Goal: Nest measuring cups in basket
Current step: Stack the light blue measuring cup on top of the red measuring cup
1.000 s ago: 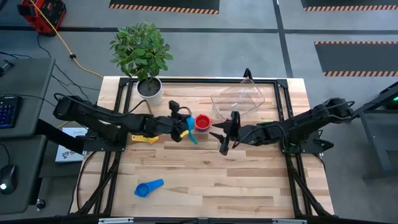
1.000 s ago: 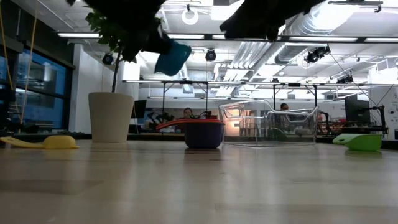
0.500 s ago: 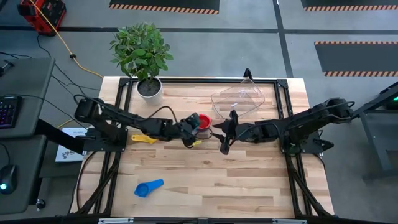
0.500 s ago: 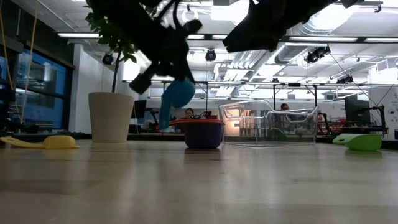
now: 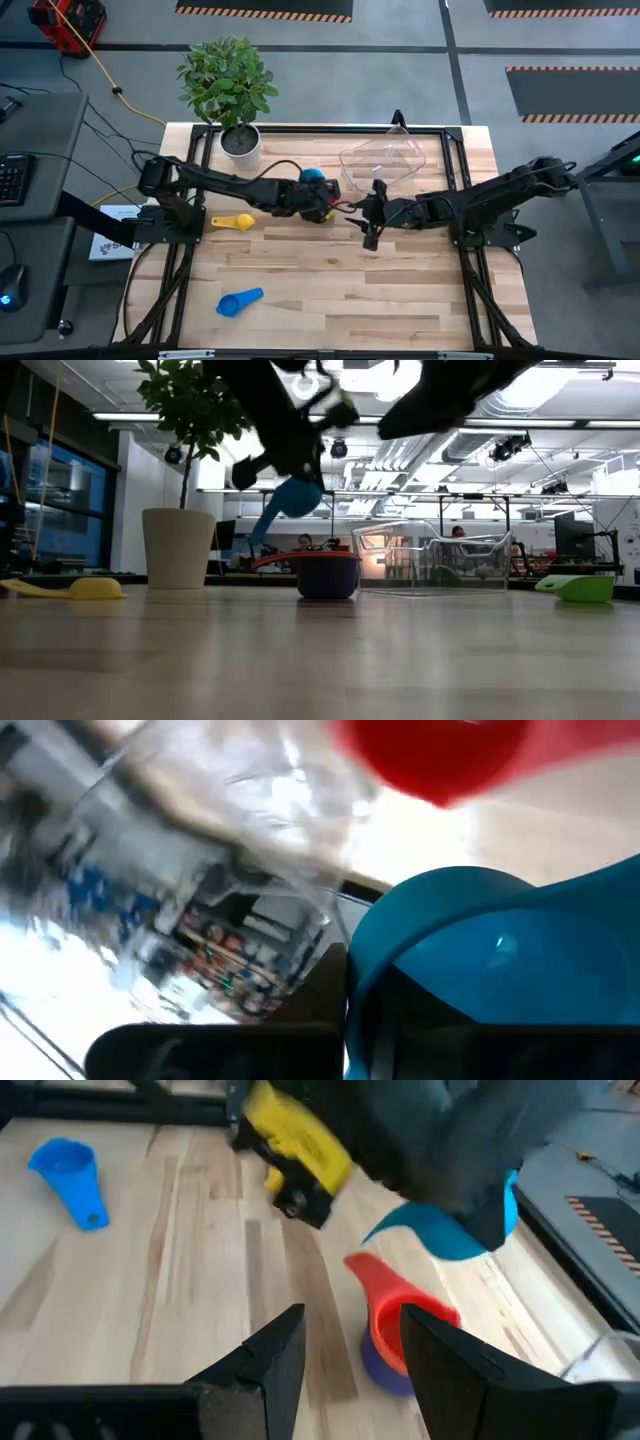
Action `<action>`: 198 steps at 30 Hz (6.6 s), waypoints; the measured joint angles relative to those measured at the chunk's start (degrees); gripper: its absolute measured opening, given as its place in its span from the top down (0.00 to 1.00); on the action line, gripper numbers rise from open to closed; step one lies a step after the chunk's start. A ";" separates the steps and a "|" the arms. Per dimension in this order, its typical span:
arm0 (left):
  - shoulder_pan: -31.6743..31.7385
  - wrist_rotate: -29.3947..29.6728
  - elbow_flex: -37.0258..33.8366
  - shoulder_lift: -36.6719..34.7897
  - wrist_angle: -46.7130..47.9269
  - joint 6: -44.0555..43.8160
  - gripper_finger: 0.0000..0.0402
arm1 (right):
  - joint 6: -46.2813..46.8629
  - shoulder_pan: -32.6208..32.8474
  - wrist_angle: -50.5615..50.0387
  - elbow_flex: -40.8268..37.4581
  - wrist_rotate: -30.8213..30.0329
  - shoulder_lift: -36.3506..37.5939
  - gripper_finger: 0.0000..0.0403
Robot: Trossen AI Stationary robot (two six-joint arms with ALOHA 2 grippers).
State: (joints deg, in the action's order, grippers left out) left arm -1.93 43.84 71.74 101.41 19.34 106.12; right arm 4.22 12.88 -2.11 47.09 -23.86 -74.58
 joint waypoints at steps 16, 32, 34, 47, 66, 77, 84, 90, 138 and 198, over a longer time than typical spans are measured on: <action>-1.13 -4.98 4.71 7.75 -1.04 12.68 1.00 | 1.97 6.44 -6.97 0.00 -7.44 6.11 0.61; -0.11 -7.40 4.67 9.43 -0.91 10.47 0.96 | 3.01 6.40 -6.56 0.00 -7.62 6.11 0.61; -0.11 -7.47 4.67 9.41 -1.25 7.80 0.96 | 3.01 6.40 -6.56 0.00 -7.63 6.11 0.61; 0.04 -10.61 4.67 9.41 -1.14 6.41 0.94 | 2.83 5.06 -6.49 0.00 -7.63 6.11 0.61; 2.04 2.28 4.63 9.16 -0.50 -3.68 0.61 | 3.27 4.72 -6.41 0.00 -7.56 6.09 0.61; 12.20 -22.28 3.40 -1.46 18.41 -51.65 0.97 | 4.36 4.76 -6.58 0.09 -7.25 6.02 0.61; 16.68 -23.06 -6.04 -0.34 10.65 -48.14 1.00 | 4.34 4.74 -6.49 0.09 -7.37 6.02 0.61; 16.47 -24.27 -8.30 -0.05 7.28 -48.82 1.00 | 4.34 4.74 -6.28 0.09 -7.49 6.05 0.61; 4.75 -29.39 -8.34 0.78 8.98 -59.92 1.00 | 6.37 -0.65 -6.92 0.00 -2.78 -2.91 0.61; 2.08 -36.44 -8.32 0.74 4.74 -68.86 1.00 | 4.95 -9.11 24.94 0.00 10.93 -30.43 1.00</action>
State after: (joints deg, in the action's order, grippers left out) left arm 0.14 7.40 63.42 102.15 24.08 37.27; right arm 9.17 3.77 22.83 47.09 -12.93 -105.01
